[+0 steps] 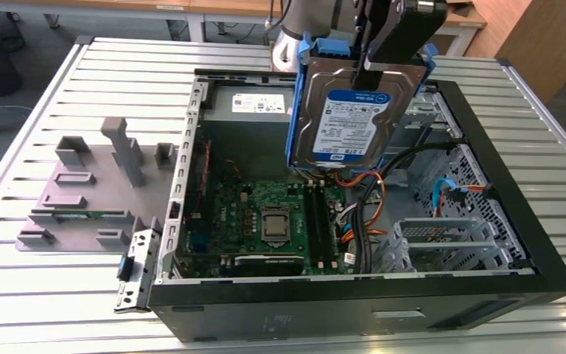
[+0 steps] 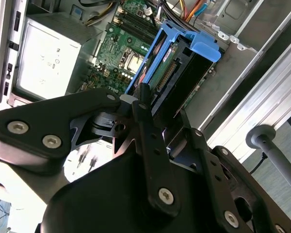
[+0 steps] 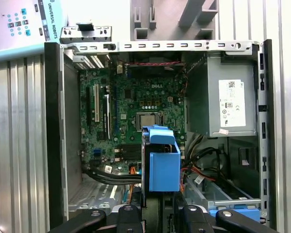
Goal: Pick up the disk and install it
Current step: 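Pick up the disk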
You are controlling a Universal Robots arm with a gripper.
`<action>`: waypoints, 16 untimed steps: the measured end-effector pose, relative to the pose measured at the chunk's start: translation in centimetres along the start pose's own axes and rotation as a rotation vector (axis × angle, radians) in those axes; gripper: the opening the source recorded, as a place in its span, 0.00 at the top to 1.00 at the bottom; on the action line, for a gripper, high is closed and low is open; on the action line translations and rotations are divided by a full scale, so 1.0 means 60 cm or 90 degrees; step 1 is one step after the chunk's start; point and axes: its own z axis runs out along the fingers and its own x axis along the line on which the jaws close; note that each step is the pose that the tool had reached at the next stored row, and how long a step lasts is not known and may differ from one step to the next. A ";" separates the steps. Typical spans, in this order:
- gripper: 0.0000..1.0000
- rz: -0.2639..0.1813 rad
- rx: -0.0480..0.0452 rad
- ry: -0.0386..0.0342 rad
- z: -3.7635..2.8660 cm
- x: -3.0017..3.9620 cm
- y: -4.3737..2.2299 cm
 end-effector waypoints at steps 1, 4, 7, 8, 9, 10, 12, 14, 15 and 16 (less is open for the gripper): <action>0.65 0.000 0.0000 0.0000 0.000 0.001 0.000; 0.65 0.000 0.0000 0.0001 0.000 0.004 0.000; 0.65 0.000 0.0000 0.0002 0.000 0.006 0.000; 0.65 0.000 0.0000 0.0002 0.000 0.008 0.000; 0.65 0.000 0.0000 0.0003 0.000 0.009 0.000; 0.65 0.000 0.0000 0.0003 0.000 0.011 -0.001; 0.65 0.000 0.0000 0.0005 -0.001 0.014 -0.001; 0.65 0.000 0.0000 0.0007 -0.001 0.018 -0.001; 0.65 0.000 0.0000 0.0008 -0.001 0.019 -0.001; 0.65 0.000 0.0000 0.0009 -0.001 0.021 -0.001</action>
